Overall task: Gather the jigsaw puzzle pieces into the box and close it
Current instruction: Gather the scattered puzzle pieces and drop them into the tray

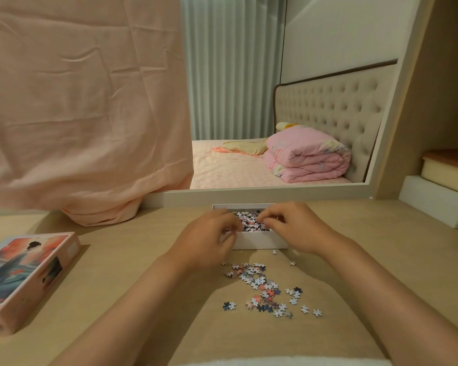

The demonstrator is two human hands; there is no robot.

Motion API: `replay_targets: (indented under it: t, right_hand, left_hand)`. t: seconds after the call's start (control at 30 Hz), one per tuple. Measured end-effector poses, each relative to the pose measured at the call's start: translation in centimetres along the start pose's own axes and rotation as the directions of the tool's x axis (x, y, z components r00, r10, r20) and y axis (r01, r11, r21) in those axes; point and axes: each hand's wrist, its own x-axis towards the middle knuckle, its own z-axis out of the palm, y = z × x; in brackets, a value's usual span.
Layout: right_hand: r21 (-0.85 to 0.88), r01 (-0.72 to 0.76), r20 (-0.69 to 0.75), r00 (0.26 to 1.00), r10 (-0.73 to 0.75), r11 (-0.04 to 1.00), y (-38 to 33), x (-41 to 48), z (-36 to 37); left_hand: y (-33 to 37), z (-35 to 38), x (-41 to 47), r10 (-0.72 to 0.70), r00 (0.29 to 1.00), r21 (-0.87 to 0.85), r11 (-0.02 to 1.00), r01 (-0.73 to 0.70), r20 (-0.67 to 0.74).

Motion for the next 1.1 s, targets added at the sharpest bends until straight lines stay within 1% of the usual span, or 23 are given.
replay_targets:
  t: [0.07,0.13,0.17,0.27,0.33,0.37,0.47,0.53,0.6,0.67,0.77,0.8,0.93,1.03,1.1]
  right_hand:
    - [-0.018,-0.032,0.111,0.993,0.034,0.999,-0.1,-1.2,-0.1]
    - [-0.120,-0.039,0.189,0.980,0.062,0.992,0.1,-2.2,0.3]
    - [-0.185,-0.030,0.204,0.977,0.069,0.982,0.2,-2.6,0.5]
    - [-0.355,0.020,0.261,0.962,0.078,0.935,0.5,-3.4,1.7]
    - [-0.384,0.025,0.286,0.954,0.094,0.923,0.4,-3.7,2.1]
    - [-0.356,0.010,0.279,0.955,0.096,0.935,0.2,-3.9,2.0]
    - [-0.184,-0.037,0.266,0.960,0.086,0.982,-0.3,-4.3,1.3]
    - [-0.153,-0.051,0.267,0.959,0.091,0.987,-0.2,-4.6,0.7]
    - [-0.188,-0.077,0.266,0.956,0.127,0.979,0.0,-4.7,-0.1]
    - [-0.258,-0.116,0.308,0.931,0.196,0.959,0.3,-5.1,-0.8]
    - [-0.446,-0.161,0.395,0.847,0.355,0.881,0.4,-5.5,-1.4]
    - [-0.474,-0.155,0.401,0.839,0.369,0.867,0.5,-5.5,-1.2]
    - [-0.437,-0.076,0.410,0.870,0.273,0.896,0.6,-5.1,-0.5]
    - [-0.325,-0.121,0.396,0.883,0.251,0.938,0.2,-5.1,-1.0]
    - [-0.289,-0.154,0.387,0.884,0.262,0.945,0.1,-5.3,-1.5]
  left_hand:
    - [0.7,-0.2,-0.9,-0.031,0.991,0.049,0.999,0.025,0.133]
    - [1.0,0.1,-1.5,-0.070,0.962,0.129,0.991,0.037,0.265]
    - [1.2,0.3,-1.9,-0.086,0.947,0.146,0.988,0.042,0.310]
    - [1.7,1.2,-2.7,-0.111,0.900,0.119,0.991,0.067,0.421]
    - [2.3,1.7,-3.0,-0.118,0.877,0.108,0.991,0.076,0.465]
    - [2.7,1.9,-3.0,-0.118,0.875,0.096,0.992,0.083,0.470]
    - [3.8,2.1,-3.0,-0.092,0.883,0.065,0.995,0.070,0.460]
    - [4.4,2.3,-3.1,-0.082,0.881,0.097,0.994,0.041,0.465]
    - [4.7,2.8,-3.1,-0.081,0.879,0.142,0.990,0.015,0.470]
    - [4.8,3.3,-2.9,-0.077,0.883,0.164,0.987,0.000,0.463]
    - [4.7,3.4,-2.6,-0.067,0.910,0.089,0.995,0.033,0.409]
    - [4.5,3.4,-2.5,-0.062,0.920,0.054,0.998,0.044,0.387]
    - [4.0,3.4,-2.6,-0.052,0.933,0.004,0.999,0.054,0.357]
    - [4.3,3.3,-2.9,-0.034,0.939,-0.005,0.999,0.038,0.341]
    - [4.8,3.3,-3.0,-0.030,0.934,0.024,0.999,0.023,0.357]
